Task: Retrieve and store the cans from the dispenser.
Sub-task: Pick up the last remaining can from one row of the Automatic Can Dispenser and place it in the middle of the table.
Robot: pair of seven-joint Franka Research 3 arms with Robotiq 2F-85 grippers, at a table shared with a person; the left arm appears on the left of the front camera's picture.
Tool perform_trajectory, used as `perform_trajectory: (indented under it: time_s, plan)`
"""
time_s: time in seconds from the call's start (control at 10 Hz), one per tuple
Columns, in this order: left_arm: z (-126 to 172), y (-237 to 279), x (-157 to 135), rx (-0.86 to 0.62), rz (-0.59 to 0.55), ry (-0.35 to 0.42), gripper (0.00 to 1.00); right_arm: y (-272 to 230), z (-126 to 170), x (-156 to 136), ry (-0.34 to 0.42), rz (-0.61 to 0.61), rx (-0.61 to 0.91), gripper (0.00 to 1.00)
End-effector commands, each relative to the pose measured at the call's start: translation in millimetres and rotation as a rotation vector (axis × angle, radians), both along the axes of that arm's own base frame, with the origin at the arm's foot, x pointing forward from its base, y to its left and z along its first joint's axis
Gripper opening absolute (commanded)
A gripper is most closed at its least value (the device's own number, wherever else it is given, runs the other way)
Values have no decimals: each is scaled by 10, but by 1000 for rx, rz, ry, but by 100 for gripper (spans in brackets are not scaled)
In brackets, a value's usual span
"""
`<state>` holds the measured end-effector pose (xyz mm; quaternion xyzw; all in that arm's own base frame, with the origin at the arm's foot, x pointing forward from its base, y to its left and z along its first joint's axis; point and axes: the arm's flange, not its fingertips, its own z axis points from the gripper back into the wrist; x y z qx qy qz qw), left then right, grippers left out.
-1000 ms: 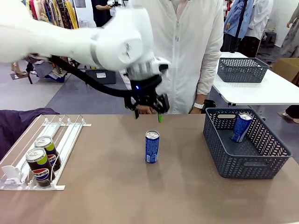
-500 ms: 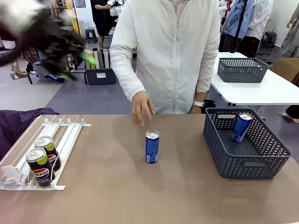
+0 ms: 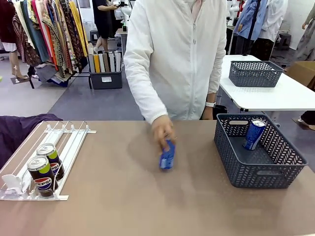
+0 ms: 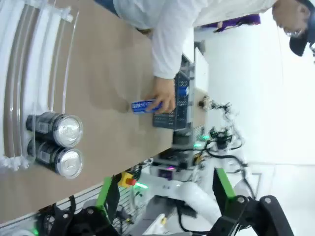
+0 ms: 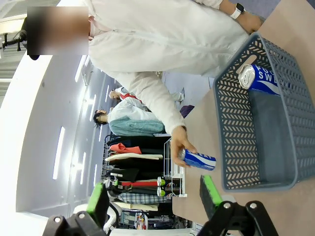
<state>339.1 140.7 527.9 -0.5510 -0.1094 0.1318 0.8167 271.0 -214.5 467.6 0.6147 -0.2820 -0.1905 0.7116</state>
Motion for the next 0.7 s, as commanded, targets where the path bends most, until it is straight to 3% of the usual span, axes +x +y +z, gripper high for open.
perform_trajectory:
  time_s: [0.0,0.1,0.2,0.6]
  plan:
    - [-189,36,-44,-98,8,-25,100,3,36,25,-28,-4,9,100]
    - [-215,53,-4,-68,-21,-8,100,3,36,25,-28,-4,9,100]
    - [-189,119,-95,-51,24,10,100,3,36,25,-28,-4,9,100]
    - [-189,119,-95,-51,24,10,100,3,36,25,-28,-4,9,100]
